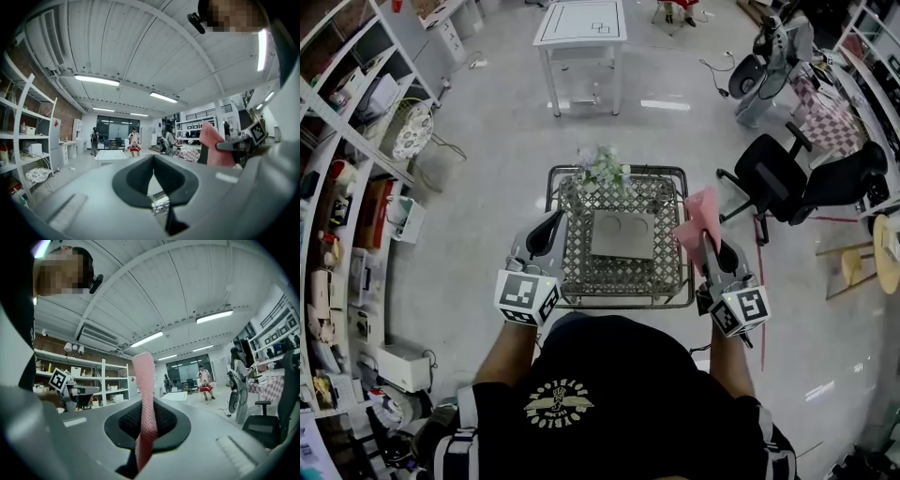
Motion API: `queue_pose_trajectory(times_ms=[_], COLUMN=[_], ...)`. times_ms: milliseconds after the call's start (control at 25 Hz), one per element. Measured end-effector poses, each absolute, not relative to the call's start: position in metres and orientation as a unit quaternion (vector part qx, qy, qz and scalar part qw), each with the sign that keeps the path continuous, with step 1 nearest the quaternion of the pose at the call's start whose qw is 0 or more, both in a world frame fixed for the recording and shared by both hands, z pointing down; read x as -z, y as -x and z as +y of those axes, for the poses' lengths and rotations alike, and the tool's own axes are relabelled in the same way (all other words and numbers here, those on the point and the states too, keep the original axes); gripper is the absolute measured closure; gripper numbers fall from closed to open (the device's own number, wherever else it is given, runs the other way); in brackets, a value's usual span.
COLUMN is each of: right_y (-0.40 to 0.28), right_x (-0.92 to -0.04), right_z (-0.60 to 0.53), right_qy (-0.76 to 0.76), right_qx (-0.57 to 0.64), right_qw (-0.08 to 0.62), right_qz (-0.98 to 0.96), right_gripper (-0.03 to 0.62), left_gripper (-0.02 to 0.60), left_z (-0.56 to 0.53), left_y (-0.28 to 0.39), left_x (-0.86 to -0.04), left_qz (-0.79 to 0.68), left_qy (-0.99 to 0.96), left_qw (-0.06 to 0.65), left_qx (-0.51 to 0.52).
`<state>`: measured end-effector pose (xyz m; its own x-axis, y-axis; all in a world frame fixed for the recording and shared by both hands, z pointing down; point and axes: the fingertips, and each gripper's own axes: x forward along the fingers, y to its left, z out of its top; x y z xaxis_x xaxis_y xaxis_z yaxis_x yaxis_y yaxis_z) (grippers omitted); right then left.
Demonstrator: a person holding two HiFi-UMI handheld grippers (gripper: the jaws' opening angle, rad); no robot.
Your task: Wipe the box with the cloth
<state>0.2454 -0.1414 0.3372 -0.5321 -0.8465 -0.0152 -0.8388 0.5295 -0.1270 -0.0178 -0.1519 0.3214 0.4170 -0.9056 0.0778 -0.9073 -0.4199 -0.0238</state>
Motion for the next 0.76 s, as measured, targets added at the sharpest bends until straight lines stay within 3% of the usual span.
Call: queue_pose_trajectory(times_ms=[760], right_y=[-0.244], right_x=[-0.333], right_z=[-0.158], right_qy=[0.489], right_qx=[0.042], right_qw=[0.014], right_qz=[0.871], right_gripper=[0.577], left_gripper=[0.581], left_z=[-0.155], left_y=[0.032], left_x=[-0.318], left_qz=[-0.544], left_qy=[-0.838], left_qw=[0.016], left_qx=[-0.036])
